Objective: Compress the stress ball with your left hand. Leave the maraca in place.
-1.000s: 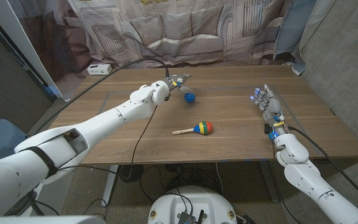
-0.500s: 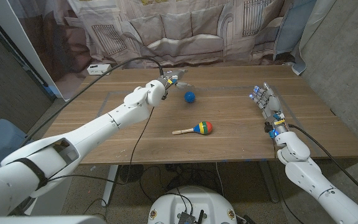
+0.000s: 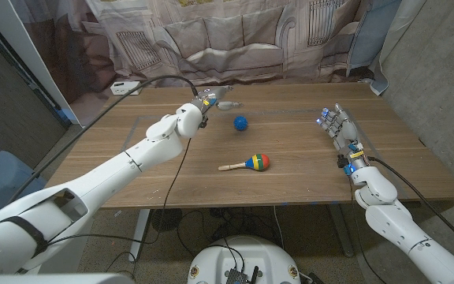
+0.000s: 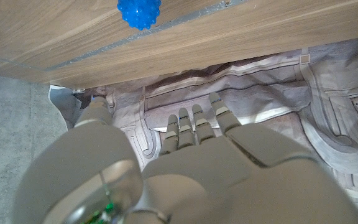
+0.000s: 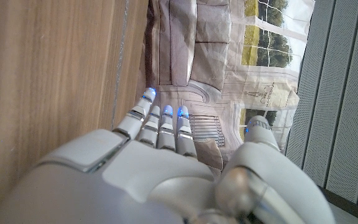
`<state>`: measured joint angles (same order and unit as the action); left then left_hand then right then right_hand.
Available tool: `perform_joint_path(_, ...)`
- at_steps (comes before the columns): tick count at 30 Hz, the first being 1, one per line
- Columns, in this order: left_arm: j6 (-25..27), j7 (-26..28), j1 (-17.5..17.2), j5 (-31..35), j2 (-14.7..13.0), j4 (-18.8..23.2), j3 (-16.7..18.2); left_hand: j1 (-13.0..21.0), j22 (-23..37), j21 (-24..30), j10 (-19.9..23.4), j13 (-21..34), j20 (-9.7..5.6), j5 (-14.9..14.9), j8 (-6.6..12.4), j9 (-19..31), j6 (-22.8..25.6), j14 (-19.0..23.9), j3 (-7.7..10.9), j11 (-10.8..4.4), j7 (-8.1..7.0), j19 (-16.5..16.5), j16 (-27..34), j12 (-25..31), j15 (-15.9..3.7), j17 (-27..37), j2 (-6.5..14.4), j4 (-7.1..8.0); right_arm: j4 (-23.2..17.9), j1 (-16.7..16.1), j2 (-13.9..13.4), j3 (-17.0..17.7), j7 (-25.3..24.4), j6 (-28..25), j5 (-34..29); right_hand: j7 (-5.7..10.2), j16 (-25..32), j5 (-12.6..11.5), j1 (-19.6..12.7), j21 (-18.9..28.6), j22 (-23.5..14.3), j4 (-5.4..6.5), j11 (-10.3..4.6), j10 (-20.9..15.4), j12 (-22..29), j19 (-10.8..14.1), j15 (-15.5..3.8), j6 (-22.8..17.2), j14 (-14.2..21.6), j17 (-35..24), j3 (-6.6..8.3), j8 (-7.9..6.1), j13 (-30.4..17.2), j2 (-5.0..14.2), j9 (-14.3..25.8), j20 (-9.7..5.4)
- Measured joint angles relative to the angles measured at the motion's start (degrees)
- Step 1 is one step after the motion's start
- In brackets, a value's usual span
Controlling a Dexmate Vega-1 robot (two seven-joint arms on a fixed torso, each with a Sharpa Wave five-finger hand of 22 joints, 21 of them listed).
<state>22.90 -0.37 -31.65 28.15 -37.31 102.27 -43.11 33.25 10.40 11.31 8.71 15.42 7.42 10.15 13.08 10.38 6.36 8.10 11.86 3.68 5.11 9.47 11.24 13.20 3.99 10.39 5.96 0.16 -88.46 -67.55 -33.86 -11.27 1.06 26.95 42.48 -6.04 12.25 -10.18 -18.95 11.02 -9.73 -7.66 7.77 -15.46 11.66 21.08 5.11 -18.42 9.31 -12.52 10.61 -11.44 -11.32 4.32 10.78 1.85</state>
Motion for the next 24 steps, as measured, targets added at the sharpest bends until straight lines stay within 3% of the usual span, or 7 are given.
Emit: perform_joint_path(24, -5.2, 1.8, -3.8, -15.2, -1.3, 0.0, 6.2, -2.7, 0.0, 0.4, 2.0, -0.8, -0.14, 0.0, 0.0, 0.0, 3.0, 1.5, -0.92, 0.72, 0.3, 0.6, 0.2, 0.4, 0.23, 0.0, 0.2, 0.92, 0.8, 1.2, 0.1, -0.3, 0.2, -0.9, 0.2, 0.0, 0.0, 0.0, 0.0, 0.0, 0.0, 0.0, 0.01, 0.0, 0.0, 0.0, 0.0, 0.0, 0.0, 0.0, 0.0, 0.0, 0.0, 0.0, 0.0, 0.0)
